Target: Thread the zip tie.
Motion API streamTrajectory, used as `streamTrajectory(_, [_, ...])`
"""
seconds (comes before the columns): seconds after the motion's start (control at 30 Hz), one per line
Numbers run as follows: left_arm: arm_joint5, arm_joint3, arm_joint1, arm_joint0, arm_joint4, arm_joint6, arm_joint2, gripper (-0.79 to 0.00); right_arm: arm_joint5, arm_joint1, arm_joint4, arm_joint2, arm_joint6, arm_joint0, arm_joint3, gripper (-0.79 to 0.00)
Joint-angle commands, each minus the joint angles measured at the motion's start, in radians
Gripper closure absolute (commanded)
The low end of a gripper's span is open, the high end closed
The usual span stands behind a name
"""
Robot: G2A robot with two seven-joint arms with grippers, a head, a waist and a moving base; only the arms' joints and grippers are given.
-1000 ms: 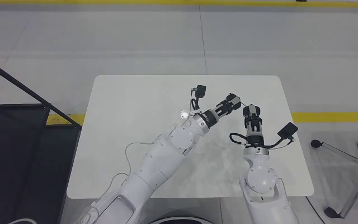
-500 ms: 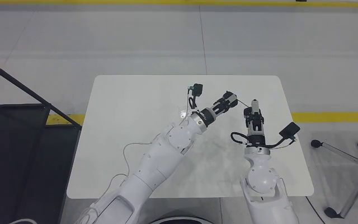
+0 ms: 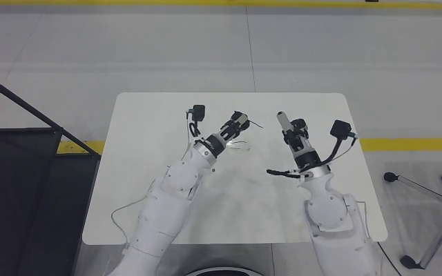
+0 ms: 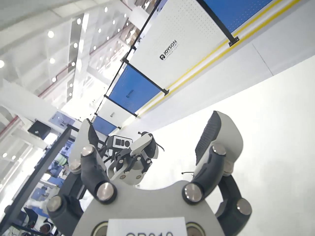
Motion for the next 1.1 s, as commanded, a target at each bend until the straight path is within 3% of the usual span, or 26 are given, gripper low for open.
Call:
streamTrajectory(0.0, [0.036, -0.105, 0.012, 0.086, 0.019, 0.004, -0.047, 0.000, 0.013, 0.001, -0.020, -0.007, 0.025, 0.020, 0.003, -0.785])
streamTrajectory(0.27, [0.105, -0.349, 0.038, 0.313, 0.048, 0.053, -0.171, 0.000, 0.056, 0.004, -0.025, 0.006, 0.079, 0.048, 0.005, -0.785])
streamTrajectory(0.7, [0.119, -0.336, 0.039, 0.306, 0.059, 0.061, -0.160, 0.000, 0.024, 0.007, -0.050, -0.004, 0.087, 0.042, -0.011, -0.785])
streamTrajectory(0.8, [0.150, -0.311, 0.040, 0.282, 0.057, 0.080, -0.159, 0.000, -0.021, 0.013, -0.147, -0.027, 0.130, 0.051, -0.032, -0.785])
streamTrajectory(1.07, [0.185, -0.321, 0.056, 0.305, 0.043, 0.132, -0.277, 0.000, -0.077, 0.024, -0.547, -0.169, 0.281, 0.116, -0.047, -0.785])
